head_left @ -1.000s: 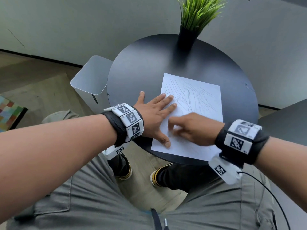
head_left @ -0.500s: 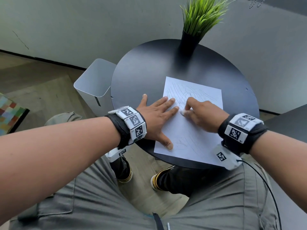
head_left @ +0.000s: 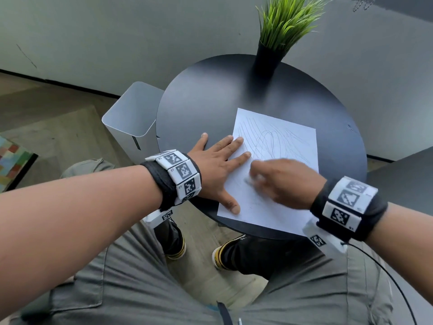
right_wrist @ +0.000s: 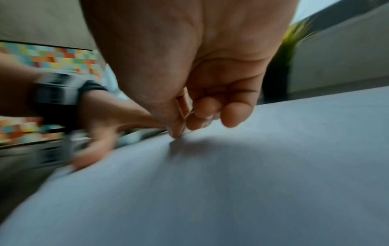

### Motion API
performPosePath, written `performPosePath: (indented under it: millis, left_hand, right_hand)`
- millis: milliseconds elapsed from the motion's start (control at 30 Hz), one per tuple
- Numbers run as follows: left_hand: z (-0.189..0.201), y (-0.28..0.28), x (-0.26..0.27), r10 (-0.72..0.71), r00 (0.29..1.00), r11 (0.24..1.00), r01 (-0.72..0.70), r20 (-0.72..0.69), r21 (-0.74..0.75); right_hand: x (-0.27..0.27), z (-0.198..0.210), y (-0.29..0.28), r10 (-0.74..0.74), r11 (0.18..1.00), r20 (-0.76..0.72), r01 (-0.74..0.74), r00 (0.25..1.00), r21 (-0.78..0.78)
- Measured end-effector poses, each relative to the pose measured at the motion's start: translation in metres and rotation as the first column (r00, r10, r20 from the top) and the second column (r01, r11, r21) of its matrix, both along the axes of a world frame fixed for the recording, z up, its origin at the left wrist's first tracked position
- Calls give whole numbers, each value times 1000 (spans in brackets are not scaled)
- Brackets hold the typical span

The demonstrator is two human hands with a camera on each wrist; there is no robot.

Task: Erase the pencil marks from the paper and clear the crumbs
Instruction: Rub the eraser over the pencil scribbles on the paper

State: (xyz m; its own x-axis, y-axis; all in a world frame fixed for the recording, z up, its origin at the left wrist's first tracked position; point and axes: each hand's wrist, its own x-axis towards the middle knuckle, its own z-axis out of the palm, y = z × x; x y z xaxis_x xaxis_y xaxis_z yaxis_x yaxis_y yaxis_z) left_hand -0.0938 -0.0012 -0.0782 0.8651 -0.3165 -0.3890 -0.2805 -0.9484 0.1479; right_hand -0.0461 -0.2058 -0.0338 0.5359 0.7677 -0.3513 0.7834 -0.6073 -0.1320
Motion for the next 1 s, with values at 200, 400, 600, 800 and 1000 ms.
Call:
performPosePath:
  millis: [200,400,600,800,1000]
  left_hand:
    - [2,0,1,-3,1000,1000,3,0,18]
    - [1,-1,0,-1,1000,1000,1,6,12]
    - [0,-3,0,-8,1000,1000,8,3,20]
    - [-2,-1,0,6,1000,1000,-6,18,0]
    - [-1,-2,0,2,1000,1000,-2,9,2]
  right_hand:
    - [-14,-2,7,24,998,29,-25,999,52]
    - [8,-4,4,-156,987,63,154,986,36]
    - [-34,-2,8,115,993,-60,-113,991,33]
    - [18,-6,-1,-189,978,90,179,978,104]
    - [-13,-5,8,90,996,-12,-90,996,24]
